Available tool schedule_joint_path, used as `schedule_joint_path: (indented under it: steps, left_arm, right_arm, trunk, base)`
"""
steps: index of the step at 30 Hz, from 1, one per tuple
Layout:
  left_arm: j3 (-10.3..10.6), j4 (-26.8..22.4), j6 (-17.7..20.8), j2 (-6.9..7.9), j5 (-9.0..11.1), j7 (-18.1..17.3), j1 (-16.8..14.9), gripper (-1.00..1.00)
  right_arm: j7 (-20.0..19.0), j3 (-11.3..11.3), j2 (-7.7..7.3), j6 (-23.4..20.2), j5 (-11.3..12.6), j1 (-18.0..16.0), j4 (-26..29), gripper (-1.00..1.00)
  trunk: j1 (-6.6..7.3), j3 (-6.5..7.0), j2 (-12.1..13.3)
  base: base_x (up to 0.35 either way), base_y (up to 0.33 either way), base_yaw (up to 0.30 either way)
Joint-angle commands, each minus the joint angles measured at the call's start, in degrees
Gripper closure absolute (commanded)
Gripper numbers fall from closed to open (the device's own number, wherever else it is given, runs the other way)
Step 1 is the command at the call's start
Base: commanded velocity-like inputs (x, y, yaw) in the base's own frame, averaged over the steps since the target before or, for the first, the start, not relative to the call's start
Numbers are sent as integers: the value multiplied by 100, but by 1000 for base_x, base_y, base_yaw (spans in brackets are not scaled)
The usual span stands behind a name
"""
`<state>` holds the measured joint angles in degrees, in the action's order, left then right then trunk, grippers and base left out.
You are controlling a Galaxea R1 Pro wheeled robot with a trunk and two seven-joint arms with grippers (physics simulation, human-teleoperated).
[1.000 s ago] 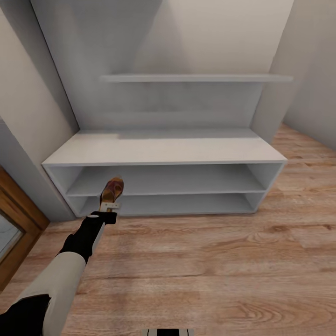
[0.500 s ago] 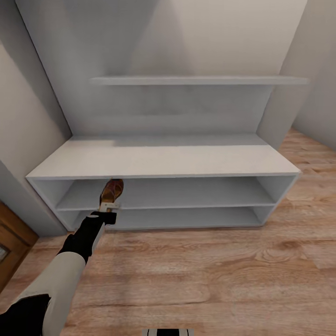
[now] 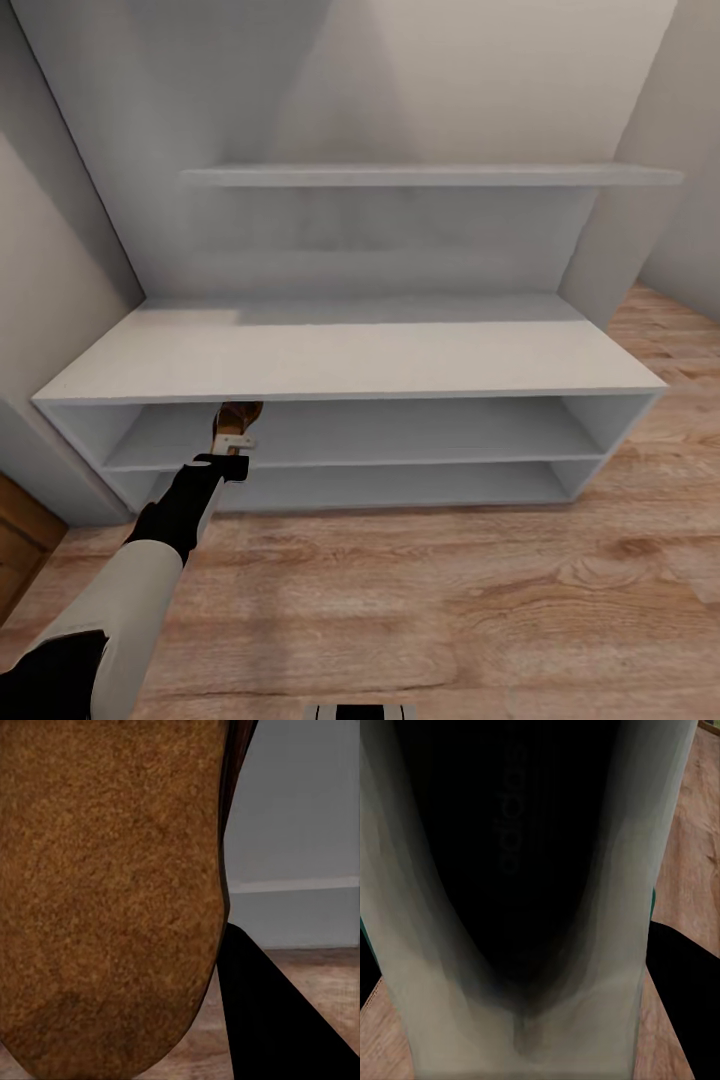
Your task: Pick up the two gym shoes and the two sandals from the corridor floor and place them onto the hallstand (shoe rack) in the corridor, making sure they are on the rack and not on the floor. Arrange them so the two gym shoes are next to each other and the two sandals are next to each other.
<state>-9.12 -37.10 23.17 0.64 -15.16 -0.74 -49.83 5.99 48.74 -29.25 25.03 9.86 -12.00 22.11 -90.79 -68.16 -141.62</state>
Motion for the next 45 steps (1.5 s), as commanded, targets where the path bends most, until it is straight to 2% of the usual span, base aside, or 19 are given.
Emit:
schedule_joint_path:
  steps: [1,7,17,24,45]
  left_arm:
    - [-17,-6,29,-3,-42,-14,-1,100]
    - [-29,-3,29,-3,-40,-14,-5,100]
    - [-45,-4,22,-2,-40,-11,-5,100]
    - [-46,-6,21,20,-33,-7,-10,100]
    - [-28,-7,21,41,-24,-13,-1,100]
  right_arm:
    - [-2,-5,-1,24,42,-4,-5,100]
    - [-2,-5,-1,23,42,-4,-5,100]
    - [-2,-13,-1,24,45,-4,-5,100]
    - [-2,-12,-1,26,43,-4,-5,100]
    - [-2,-13,-1,26,43,-4,-5,100]
  trunk:
    - [-1,-4,-2]
    - [-1,-4,-2]
    - [-1,-4,-2]
    - [-1,-4,-2]
    - [-1,-4,-2]
  base:
    - [251,0,0]
    - [287,0,0]
    - [62,0,0]
    - [232,0,0]
    - [47,0,0]
